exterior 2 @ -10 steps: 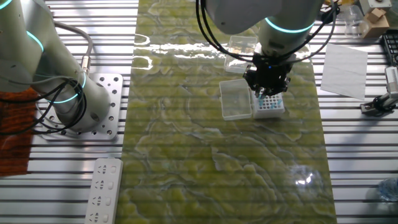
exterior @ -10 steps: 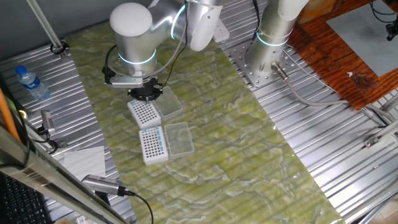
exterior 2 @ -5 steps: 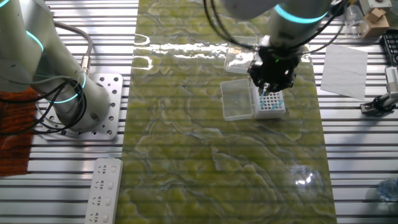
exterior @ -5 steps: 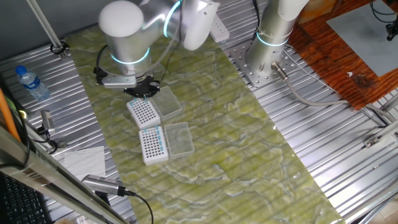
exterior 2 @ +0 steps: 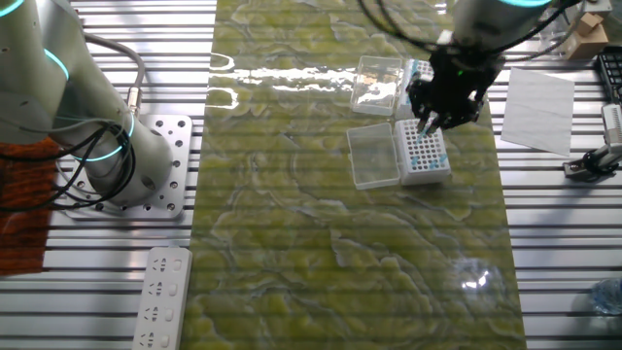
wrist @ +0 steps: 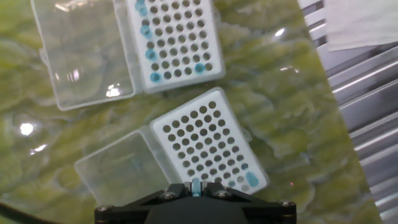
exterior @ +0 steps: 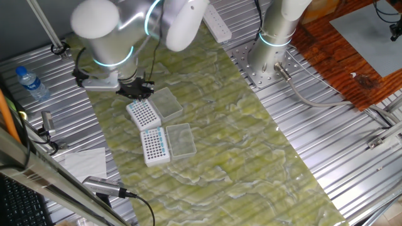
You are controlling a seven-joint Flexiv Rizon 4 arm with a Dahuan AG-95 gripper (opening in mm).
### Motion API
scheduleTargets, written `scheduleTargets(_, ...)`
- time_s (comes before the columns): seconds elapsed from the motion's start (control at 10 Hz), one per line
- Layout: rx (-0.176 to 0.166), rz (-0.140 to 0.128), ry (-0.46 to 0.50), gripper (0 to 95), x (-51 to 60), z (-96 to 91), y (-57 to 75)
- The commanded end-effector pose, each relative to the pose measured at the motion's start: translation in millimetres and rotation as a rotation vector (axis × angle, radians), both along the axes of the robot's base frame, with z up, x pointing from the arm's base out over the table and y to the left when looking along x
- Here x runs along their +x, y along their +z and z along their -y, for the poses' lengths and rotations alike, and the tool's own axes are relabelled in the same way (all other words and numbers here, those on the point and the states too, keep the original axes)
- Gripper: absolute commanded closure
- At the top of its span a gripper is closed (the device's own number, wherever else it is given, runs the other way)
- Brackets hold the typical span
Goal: Transfer all medium pipette tips from one holder to another
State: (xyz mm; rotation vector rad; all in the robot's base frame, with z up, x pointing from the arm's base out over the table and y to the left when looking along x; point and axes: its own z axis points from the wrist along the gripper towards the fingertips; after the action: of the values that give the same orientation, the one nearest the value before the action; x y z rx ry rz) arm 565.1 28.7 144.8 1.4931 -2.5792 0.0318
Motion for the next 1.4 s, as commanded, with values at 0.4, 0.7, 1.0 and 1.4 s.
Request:
scheduleTargets(0.4,-0.004,-0.021,-0.155,95.0,26.6,-60.9,20.5)
scheduleTargets(0.7,-0.01,-0.005,-0.216,95.0,31.9,-84.9,12.0)
scheduleTargets(1.0,-0.009,0.003,-0.238,95.0,34.2,-94.1,5.8)
scheduleTargets(1.4,-0.01,0.033,-0.241,95.0,38.7,-100.9,-7.8)
